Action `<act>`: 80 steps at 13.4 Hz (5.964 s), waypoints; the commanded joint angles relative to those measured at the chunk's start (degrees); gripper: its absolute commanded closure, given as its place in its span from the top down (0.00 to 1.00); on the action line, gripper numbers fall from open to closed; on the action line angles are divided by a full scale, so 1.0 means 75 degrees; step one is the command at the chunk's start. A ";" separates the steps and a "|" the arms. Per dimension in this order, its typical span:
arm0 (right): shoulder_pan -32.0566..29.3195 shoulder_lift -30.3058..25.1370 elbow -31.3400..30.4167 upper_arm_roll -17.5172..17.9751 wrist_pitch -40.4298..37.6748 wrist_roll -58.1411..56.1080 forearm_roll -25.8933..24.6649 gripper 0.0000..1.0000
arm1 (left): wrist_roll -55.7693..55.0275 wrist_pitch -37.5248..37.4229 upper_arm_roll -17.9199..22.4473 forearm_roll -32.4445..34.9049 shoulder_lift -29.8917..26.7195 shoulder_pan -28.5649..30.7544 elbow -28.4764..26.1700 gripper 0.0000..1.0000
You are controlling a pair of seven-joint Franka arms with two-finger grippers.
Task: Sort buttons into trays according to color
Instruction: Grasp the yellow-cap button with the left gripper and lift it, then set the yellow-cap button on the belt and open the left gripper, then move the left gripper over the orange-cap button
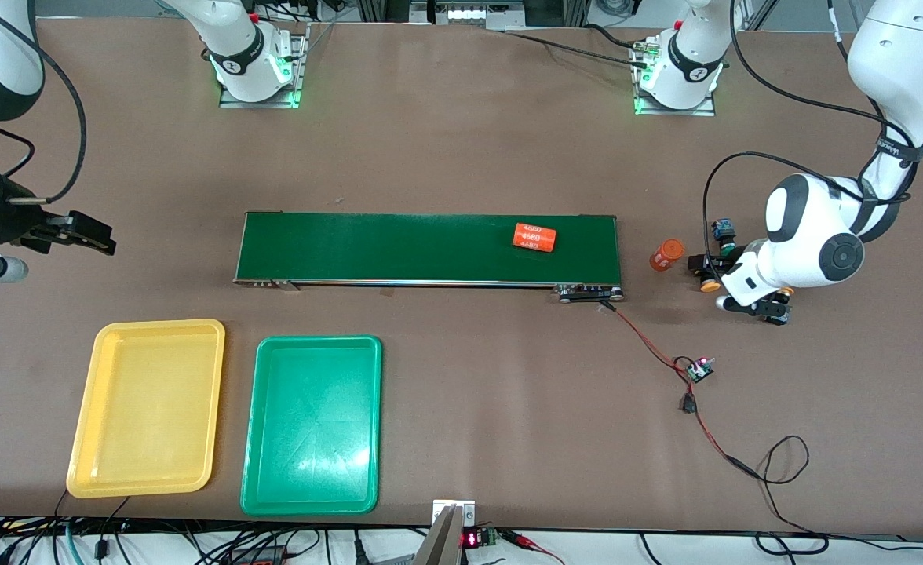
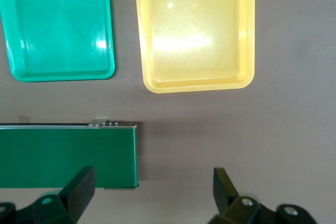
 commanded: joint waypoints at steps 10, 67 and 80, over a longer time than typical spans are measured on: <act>0.0047 -0.0367 -0.0167 0.0074 0.0442 -0.0004 -0.0073 1.00 | 0.0039 -0.3288 -0.0460 0.0117 -0.0097 -0.0004 0.2400 0.20; -0.0503 0.0090 -0.0178 0.0601 0.0442 0.0019 -0.0085 1.00 | -0.1018 -0.5322 -0.1481 0.3323 0.1449 0.0558 0.4878 1.00; -0.0457 0.0125 -0.0178 0.0601 0.0442 0.0089 -0.0050 1.00 | 0.0203 -0.3423 -0.1352 0.3493 0.2246 0.1660 0.3964 1.00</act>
